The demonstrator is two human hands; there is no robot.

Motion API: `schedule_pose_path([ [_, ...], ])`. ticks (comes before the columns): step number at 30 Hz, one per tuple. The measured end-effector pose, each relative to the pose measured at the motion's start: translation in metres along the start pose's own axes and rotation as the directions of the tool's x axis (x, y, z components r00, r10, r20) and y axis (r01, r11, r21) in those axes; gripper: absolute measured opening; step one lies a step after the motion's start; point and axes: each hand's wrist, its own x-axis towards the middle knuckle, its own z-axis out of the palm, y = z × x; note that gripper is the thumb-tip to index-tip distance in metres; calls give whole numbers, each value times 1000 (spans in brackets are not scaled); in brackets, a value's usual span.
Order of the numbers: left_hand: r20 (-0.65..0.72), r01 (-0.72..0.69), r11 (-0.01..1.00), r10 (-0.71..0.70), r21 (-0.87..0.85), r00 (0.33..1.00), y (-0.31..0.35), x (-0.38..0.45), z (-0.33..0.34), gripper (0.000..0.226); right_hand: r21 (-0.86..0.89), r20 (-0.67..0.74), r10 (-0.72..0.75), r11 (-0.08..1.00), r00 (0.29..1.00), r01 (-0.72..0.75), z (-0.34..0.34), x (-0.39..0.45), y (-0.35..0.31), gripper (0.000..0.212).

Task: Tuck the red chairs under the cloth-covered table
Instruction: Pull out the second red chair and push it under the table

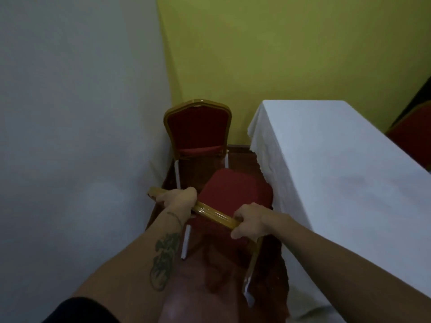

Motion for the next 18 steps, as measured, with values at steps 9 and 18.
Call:
schedule_pose_path([
  [9, 116, -70, 997, 67, 28, 991, 11, 53, -20, 83, 780, -120, 447, 595, 886, -195, 26, 28, 1, 20],
  [18, 224, -233, 964, 201, 129, 954, 46, 85, -76, 41, 841, 339, 469, 239, 816, -486, 88, 79, -53, 39],
])
